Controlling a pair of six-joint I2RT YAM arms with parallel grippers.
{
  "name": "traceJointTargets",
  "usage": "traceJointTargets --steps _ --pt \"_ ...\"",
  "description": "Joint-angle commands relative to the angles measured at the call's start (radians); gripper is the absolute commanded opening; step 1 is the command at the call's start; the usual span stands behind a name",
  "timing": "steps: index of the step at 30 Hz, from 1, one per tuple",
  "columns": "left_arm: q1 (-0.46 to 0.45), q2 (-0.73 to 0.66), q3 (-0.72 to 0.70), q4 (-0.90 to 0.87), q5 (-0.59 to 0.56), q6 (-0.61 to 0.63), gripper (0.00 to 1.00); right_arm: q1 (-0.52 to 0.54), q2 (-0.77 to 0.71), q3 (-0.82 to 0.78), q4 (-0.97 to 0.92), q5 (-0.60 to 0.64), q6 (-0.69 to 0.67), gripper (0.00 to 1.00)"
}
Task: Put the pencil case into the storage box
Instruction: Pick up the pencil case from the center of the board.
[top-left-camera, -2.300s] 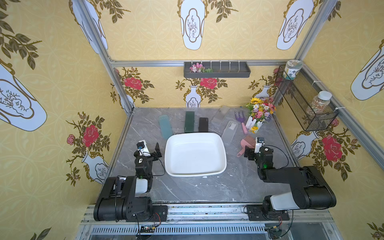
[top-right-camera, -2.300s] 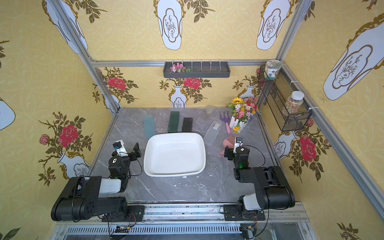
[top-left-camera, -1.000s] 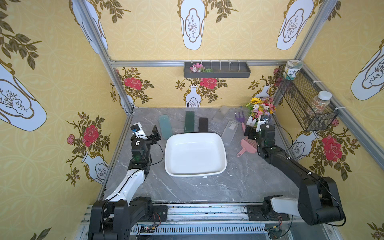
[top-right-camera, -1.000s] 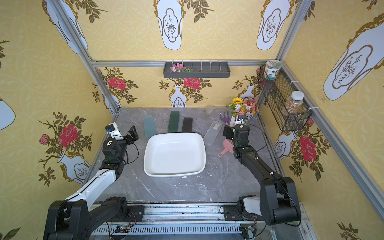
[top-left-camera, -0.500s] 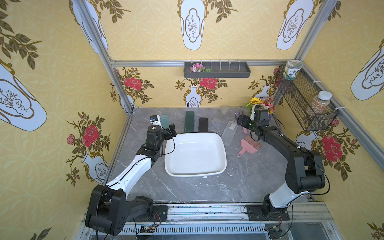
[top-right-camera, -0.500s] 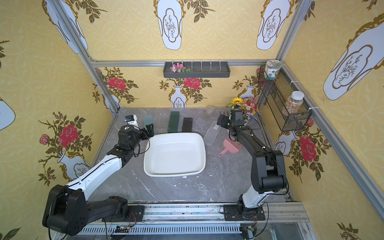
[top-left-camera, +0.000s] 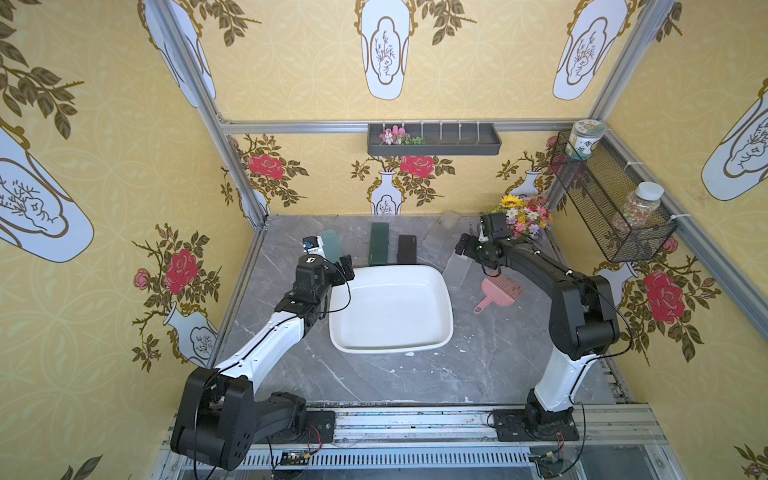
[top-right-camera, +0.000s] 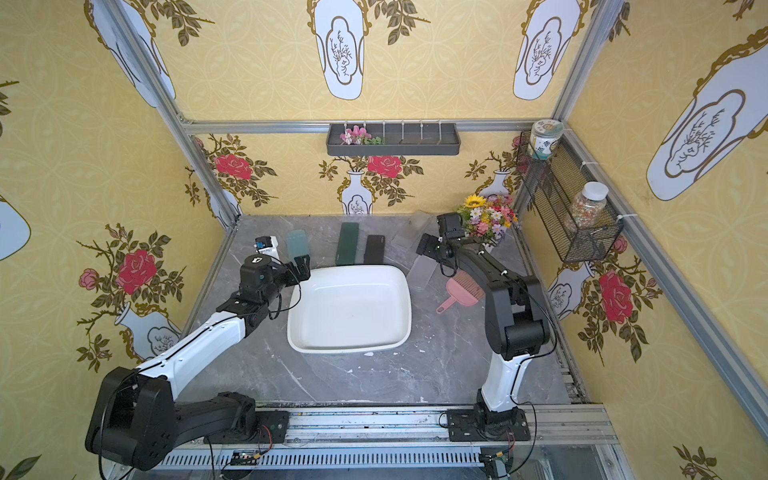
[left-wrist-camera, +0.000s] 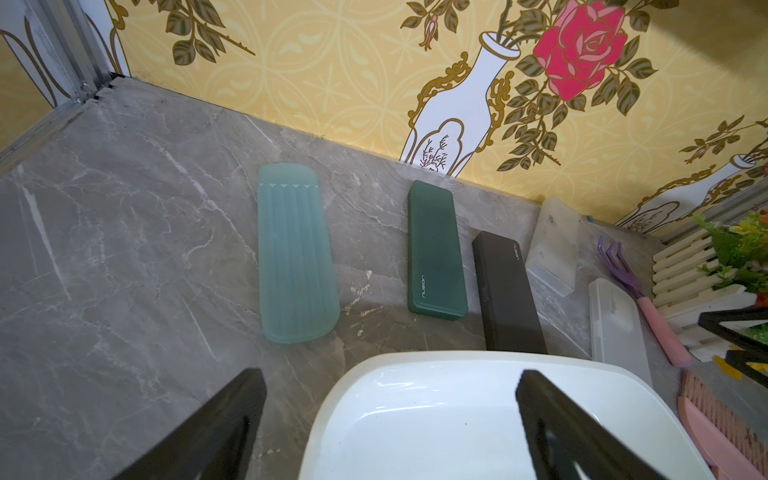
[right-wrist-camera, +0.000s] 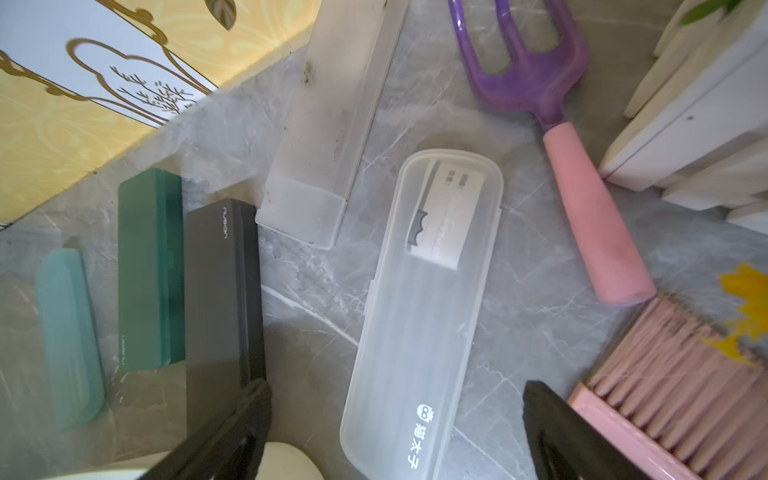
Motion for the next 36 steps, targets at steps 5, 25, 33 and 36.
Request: traceJointTargets --steps 5,25,33,36 --pt "0.000 -0.014 -0.023 0.010 -0.013 0.026 1.00 0.026 0.088 0.117 -0.150 0.139 0.068 0.97" --pt "-0.002 -0.024 -0.047 0.007 -0.029 0.034 1.00 0.076 0.307 0.308 -0.226 0.222 0.151 0.97" --pt "-0.006 -0.021 -0.049 0.007 -0.031 0.036 1.00 0.076 0.353 0.313 -0.195 0.206 0.151 0.97" --pt "-0.009 -0.015 -0.047 0.007 -0.030 0.036 1.00 0.076 0.365 0.320 -0.189 0.201 0.148 0.97"
